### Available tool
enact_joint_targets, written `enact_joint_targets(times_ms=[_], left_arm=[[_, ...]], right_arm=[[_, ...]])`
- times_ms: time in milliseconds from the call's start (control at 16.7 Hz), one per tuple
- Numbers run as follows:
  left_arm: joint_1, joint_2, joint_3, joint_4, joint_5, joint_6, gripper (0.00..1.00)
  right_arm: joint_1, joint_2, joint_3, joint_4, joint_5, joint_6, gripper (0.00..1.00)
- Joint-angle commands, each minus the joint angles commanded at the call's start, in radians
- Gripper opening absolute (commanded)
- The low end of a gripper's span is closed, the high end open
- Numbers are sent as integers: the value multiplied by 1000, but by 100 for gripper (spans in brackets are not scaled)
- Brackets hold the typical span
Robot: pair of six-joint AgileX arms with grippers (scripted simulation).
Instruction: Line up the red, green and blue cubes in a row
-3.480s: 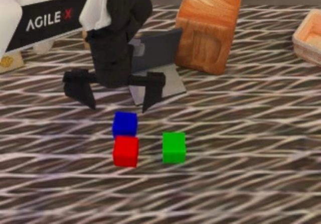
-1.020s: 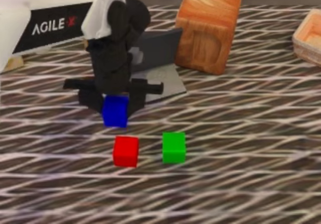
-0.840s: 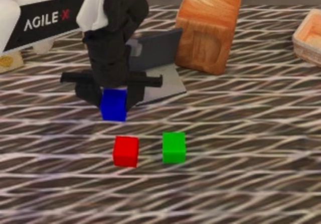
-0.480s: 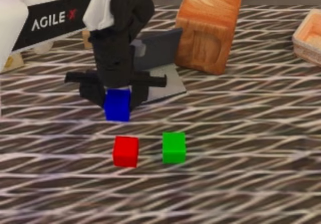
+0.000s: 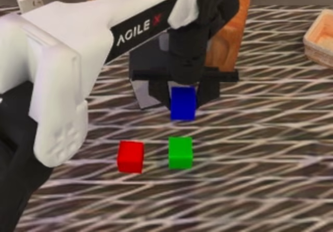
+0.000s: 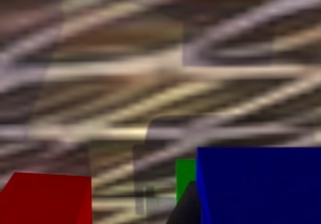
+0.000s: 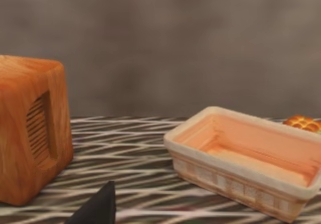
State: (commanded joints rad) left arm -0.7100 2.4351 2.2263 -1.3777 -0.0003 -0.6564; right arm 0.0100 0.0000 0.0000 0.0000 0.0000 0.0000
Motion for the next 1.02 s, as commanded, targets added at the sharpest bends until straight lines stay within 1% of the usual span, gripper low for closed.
enact_joint_targets(times_ms=[240,420,540,840,1020], left_arm=[[-111,137,292,-130,3,-137,0],[-165,195,408,-188,4,-203,0],[-178,208,433,-201,3,-220,0],[-174,204,428,-196,3,-217,0],[-174,190,356,-132,2,-217,0]], right_arm=[[0,0,0,0,0,0,100],[0,0,0,0,0,0,100],[0,0,0,0,0,0,100],[0,0,0,0,0,0,100],[0,0,0,0,0,0,100]])
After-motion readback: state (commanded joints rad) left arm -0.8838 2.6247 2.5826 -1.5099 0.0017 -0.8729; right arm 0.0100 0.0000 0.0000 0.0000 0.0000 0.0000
